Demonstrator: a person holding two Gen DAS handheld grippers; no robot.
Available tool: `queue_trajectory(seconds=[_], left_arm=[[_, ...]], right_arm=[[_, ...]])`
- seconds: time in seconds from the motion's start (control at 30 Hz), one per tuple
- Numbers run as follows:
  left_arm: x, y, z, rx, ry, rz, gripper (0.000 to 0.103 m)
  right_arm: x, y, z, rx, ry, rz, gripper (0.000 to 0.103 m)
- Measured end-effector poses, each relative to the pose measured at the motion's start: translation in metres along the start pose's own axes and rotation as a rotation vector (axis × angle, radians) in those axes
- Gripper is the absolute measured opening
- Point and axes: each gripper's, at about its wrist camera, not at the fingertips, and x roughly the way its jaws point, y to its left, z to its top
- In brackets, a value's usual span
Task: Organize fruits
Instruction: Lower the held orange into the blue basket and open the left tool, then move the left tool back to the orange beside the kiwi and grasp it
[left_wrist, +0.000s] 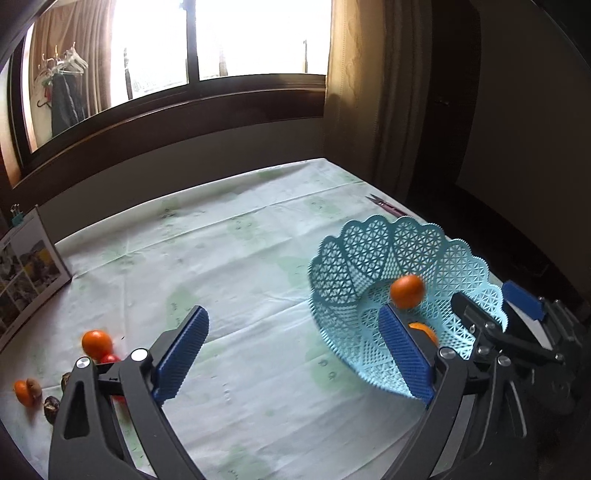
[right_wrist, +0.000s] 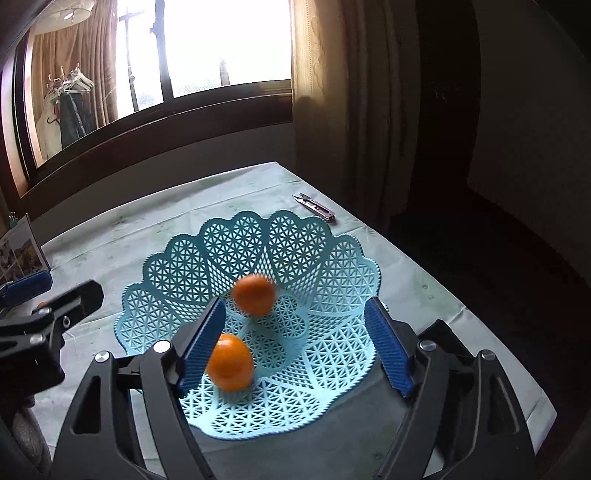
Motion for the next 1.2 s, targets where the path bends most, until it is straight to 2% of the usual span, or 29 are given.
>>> queue_trajectory(seconds=[0.33, 0.63, 0.77, 0.9, 1.0, 1.2], left_arm=[[-0.016, 0.030, -0.019, -0.062, 0.010, 0.054, 0.093], [-0.034, 0.066, -0.039, -0.118, 0.019, 0.107, 0.093], [-0.043, 0.088, -0.051, -0.158, 0.025, 0.130, 0.093], [-0.051, 0.112, -0.064, -0.200, 0.032, 0.152, 0.093], [-0.056, 0.131, -0.076, -0.244, 0.051, 0.161, 0.093], [-0.076, 0.172, -0.099, -0.309, 0.062, 0.205, 0.093]], right_arm=[[-0.014, 0.023, 0.002, -0.055, -0.032, -0.039, 0.084], [-0.028, 0.055, 0.002, -0.108, -0.054, -0.019, 0.084], [-0.033, 0.072, -0.002, -0.123, -0.051, 0.054, 0.085], [-0.039, 0.095, -0.008, -0.141, -0.043, 0.169, 0.092], [-0.038, 0.115, -0.015, -0.145, -0.002, 0.270, 0.092], [-0.032, 0.153, -0.026, -0.170, 0.064, 0.352, 0.092]])
